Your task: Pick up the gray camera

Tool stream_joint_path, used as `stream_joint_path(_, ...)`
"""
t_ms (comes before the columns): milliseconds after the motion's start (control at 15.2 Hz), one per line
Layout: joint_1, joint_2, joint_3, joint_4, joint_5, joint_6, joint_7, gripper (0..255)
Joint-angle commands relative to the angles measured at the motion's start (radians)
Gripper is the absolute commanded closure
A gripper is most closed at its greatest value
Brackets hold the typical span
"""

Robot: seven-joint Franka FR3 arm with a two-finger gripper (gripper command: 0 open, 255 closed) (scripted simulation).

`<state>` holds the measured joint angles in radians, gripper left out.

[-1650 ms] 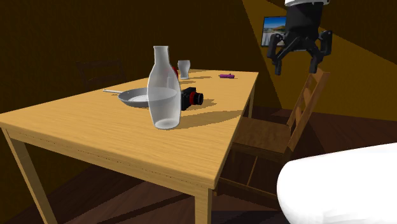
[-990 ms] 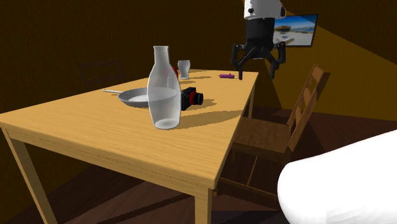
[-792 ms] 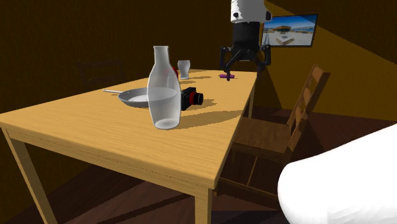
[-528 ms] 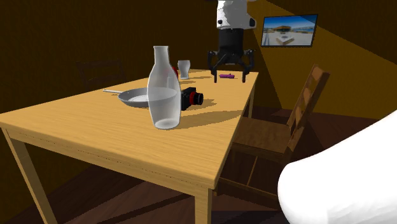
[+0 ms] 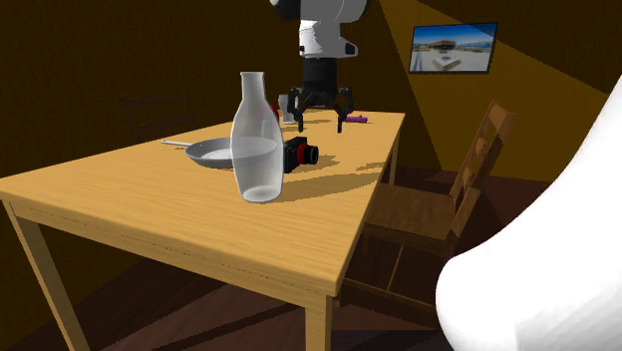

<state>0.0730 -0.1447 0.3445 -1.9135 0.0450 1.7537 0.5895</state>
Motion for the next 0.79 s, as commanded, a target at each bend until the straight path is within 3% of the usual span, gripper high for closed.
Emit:
stream_joint_path(0,0.010,0.081,0.025,0.060,-0.020,0.018,0.058,0)
stream_joint_path(462,0.075,0.366,0.067,0.348,-0.116,-0.004,0.227,0)
stream_joint_path(726,0.075,0.367,0.064,0.295,-0.117,0.049,0.227,0)
